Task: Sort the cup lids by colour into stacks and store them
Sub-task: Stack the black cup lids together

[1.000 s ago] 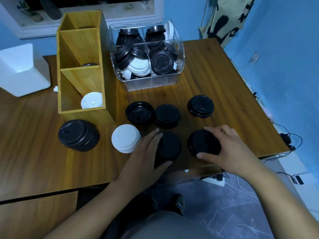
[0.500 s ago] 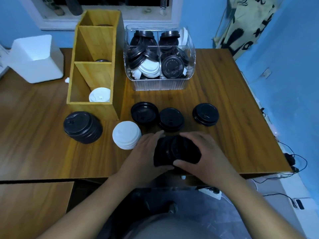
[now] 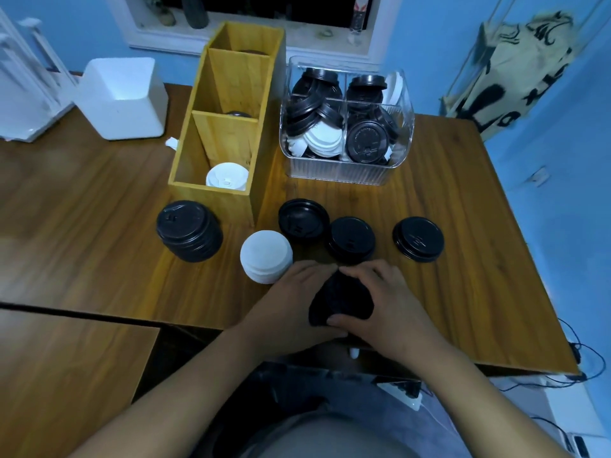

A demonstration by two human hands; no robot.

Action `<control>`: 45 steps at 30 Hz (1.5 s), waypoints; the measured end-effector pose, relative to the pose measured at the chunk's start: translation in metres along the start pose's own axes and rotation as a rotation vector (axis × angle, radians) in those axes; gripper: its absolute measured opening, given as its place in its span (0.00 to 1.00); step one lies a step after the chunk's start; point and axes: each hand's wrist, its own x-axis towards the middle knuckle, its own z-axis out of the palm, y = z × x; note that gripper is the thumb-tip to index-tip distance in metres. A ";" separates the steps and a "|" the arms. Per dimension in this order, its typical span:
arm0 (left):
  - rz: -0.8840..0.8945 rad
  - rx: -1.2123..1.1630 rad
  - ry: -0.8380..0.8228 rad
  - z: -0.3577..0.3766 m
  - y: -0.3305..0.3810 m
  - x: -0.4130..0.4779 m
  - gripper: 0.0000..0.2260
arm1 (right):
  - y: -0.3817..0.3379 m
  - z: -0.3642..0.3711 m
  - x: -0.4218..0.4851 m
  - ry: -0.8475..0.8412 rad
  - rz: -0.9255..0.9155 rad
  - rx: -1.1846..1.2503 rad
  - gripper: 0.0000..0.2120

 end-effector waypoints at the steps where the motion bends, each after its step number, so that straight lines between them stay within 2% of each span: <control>1: 0.000 0.008 0.005 0.001 0.000 0.001 0.44 | 0.000 0.000 0.001 -0.007 -0.002 -0.013 0.40; 5: -0.001 0.050 0.025 0.003 0.000 0.002 0.43 | 0.001 -0.005 0.008 -0.092 -0.023 -0.084 0.41; 8: -0.006 0.066 0.031 0.002 0.002 0.000 0.43 | 0.005 -0.022 0.012 -0.084 -0.051 0.020 0.32; 11: -0.020 0.094 0.036 0.001 0.003 0.000 0.43 | 0.014 -0.045 0.035 0.068 -0.104 0.076 0.21; 13: -0.031 0.104 0.028 0.000 0.003 0.000 0.43 | 0.016 -0.058 0.056 0.000 -0.091 -0.005 0.26; 16: -0.044 0.099 0.018 0.000 0.006 -0.001 0.45 | 0.008 -0.069 0.085 -0.244 -0.087 -0.196 0.36; 19: -0.079 0.074 0.020 0.000 0.008 -0.002 0.47 | 0.001 -0.062 0.099 -0.329 -0.123 -0.245 0.36; 22: -0.097 0.049 0.022 0.000 0.007 -0.001 0.48 | 0.002 -0.061 0.093 -0.277 -0.054 -0.272 0.37; 26: -0.100 0.052 0.035 0.000 0.007 0.001 0.46 | 0.008 -0.070 0.062 -0.040 0.071 -0.231 0.38; 30: -0.096 0.073 0.057 0.003 0.007 0.002 0.44 | 0.002 -0.063 0.025 0.086 0.082 -0.214 0.37; 32: -0.099 0.072 0.061 0.004 0.007 0.002 0.45 | -0.004 -0.058 0.014 0.080 0.097 -0.148 0.36; 35: -0.101 0.069 0.065 0.006 0.006 0.002 0.46 | -0.010 -0.044 0.007 -0.015 0.094 -0.071 0.35; 45: -0.060 0.059 0.060 0.007 0.003 0.002 0.46 | -0.014 -0.027 0.015 -0.106 0.065 -0.050 0.40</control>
